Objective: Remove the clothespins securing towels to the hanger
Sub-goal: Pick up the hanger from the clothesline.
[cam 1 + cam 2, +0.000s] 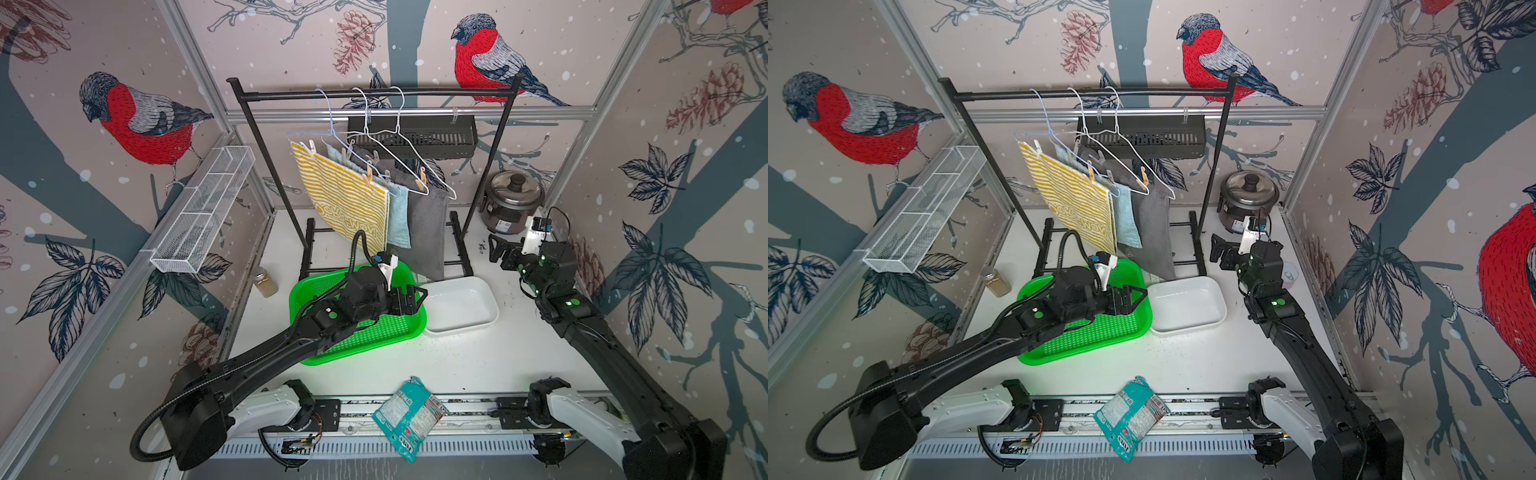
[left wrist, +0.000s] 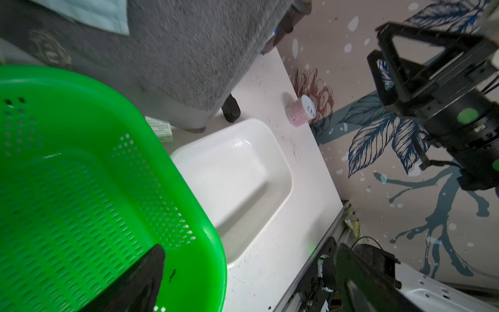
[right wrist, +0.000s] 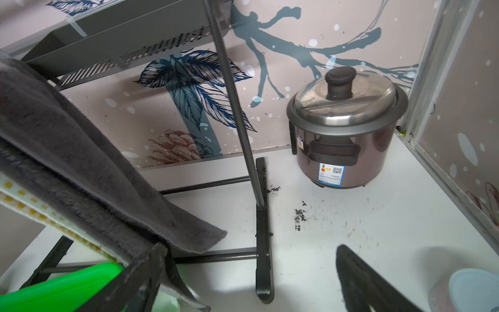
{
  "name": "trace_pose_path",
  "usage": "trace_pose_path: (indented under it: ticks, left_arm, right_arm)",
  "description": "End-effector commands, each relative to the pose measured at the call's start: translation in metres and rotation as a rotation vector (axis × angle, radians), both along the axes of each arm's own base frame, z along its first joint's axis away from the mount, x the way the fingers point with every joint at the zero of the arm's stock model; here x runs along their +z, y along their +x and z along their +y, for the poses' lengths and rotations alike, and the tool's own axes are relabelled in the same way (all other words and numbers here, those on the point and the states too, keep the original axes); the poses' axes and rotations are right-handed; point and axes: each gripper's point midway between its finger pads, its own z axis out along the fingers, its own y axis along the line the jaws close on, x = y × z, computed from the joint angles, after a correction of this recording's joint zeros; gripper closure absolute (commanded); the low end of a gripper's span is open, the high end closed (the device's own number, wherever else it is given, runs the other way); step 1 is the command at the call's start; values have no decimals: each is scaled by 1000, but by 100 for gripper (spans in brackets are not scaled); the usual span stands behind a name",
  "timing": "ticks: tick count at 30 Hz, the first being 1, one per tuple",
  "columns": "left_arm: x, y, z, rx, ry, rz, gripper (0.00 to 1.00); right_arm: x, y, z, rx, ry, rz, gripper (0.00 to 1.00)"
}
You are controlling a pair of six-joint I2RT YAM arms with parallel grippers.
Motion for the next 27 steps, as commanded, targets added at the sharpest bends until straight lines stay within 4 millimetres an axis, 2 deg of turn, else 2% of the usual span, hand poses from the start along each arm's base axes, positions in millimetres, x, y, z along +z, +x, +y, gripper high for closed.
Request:
trace_pose_path:
  ticks: [1, 6, 10, 11, 16, 20, 25, 27]
  left_arm:
    - [18, 12, 34, 153, -10, -44, 3]
    - [59, 27, 85, 299, -78, -56, 3]
    - [105, 43, 108, 344, -134, -103, 3]
    - [122, 46, 113, 359, -151, -125, 3]
    - [197, 69, 129, 406, -231, -253, 3]
    - [244, 87, 135, 397, -320, -338, 5]
    - [284, 109, 150, 414, -394, -421, 7]
    - [293, 118, 153, 397, -431, -430, 9]
  right_arm:
    - [13, -6, 10, 67, -22, -19, 0]
    - [31, -11, 12, 85, -26, -44, 0]
    - [38, -13, 17, 99, -15, -59, 0]
    - [38, -13, 17, 99, -15, -60, 0]
    - [34, -15, 24, 107, -16, -58, 0]
    - [31, -16, 29, 117, -8, -55, 0]
    - [39, -21, 36, 141, -1, -73, 0]
    - [43, -24, 39, 158, 5, -86, 0]
